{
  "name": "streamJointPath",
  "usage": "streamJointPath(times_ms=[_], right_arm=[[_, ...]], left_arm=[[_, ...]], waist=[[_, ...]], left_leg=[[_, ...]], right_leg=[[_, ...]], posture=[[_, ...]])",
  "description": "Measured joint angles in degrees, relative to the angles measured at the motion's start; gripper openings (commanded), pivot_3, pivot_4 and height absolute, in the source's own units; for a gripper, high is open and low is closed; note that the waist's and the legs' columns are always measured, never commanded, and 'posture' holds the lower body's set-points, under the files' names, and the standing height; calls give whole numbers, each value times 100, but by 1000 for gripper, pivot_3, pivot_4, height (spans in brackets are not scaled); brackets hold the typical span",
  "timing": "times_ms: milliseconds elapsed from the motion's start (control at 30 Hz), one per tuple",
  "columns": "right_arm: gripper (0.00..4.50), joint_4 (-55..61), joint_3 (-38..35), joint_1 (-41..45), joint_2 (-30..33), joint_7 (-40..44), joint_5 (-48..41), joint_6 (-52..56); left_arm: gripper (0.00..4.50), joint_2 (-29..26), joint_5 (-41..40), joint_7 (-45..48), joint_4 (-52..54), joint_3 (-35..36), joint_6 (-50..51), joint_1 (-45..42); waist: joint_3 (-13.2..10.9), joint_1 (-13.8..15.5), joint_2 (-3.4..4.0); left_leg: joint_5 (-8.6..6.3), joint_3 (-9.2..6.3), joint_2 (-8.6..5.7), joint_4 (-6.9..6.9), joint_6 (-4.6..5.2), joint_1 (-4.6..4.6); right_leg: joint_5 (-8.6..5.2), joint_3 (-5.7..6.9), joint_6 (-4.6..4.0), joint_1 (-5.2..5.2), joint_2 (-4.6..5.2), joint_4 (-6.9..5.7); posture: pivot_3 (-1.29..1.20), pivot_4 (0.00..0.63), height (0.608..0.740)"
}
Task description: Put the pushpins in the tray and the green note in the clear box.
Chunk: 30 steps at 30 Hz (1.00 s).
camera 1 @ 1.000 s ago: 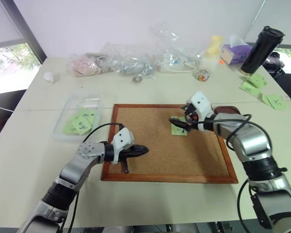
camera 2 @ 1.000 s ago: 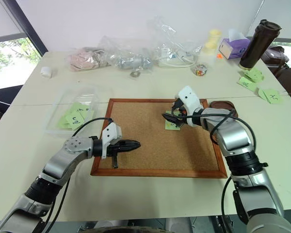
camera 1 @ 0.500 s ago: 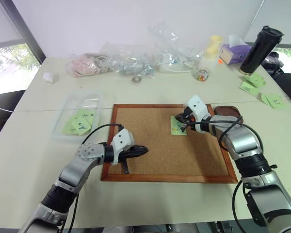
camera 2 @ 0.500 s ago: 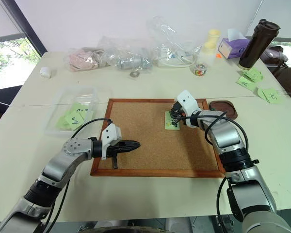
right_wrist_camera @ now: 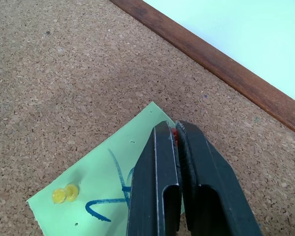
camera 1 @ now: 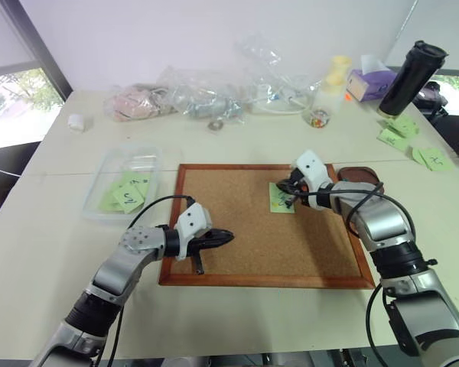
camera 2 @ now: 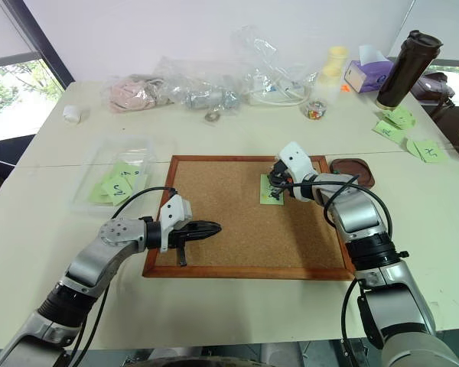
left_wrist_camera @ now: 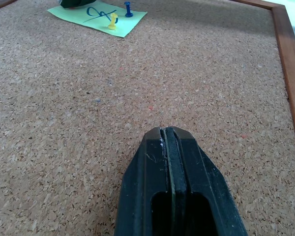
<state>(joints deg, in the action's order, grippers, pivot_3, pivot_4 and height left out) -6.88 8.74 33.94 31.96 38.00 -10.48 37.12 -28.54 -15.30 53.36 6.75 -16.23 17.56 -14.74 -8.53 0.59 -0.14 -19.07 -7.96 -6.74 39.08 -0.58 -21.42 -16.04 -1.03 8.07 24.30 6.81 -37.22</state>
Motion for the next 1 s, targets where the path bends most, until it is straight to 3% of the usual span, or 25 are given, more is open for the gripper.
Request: streamJointPath(times_ms=[200, 500, 700, 1000], right_arm=[[62, 560, -378, 0, 55, -7, -297, 458], [62, 1591, -1556, -25, 566, -216, -791, 1253], [62, 1083, -2312, -707, 1084, -425, -644, 943], [62, -295, -2475, -875, 1172, -595, -348, 3]], left_arm=[[0, 2, -1, -5, 39, -1, 89, -3], [0, 43, -25, -70, 149, 21, 197, 95], [0, 41, -22, -60, 146, 43, 218, 116], [0, 42, -15, 18, 45, 36, 164, 50]], waist=[[0, 2, 1], [1, 24, 0], [6, 9, 8], [14, 5, 22]], left_leg=[[0, 0, 0, 0, 0, -1], [-1, -1, 0, -3, 1, -1], [-1, 3, 0, -4, 1, 2], [-1, 9, 1, -3, 2, 4]], right_leg=[[0, -1, 0, 2, 0, 0], [0, 0, 0, -2, 2, 2], [0, -3, 0, -2, 1, 1], [0, -6, 0, -3, 1, 1]], posture=[[0, 150, 740], [0, 150, 740], [0, 150, 740], [0, 150, 740]])
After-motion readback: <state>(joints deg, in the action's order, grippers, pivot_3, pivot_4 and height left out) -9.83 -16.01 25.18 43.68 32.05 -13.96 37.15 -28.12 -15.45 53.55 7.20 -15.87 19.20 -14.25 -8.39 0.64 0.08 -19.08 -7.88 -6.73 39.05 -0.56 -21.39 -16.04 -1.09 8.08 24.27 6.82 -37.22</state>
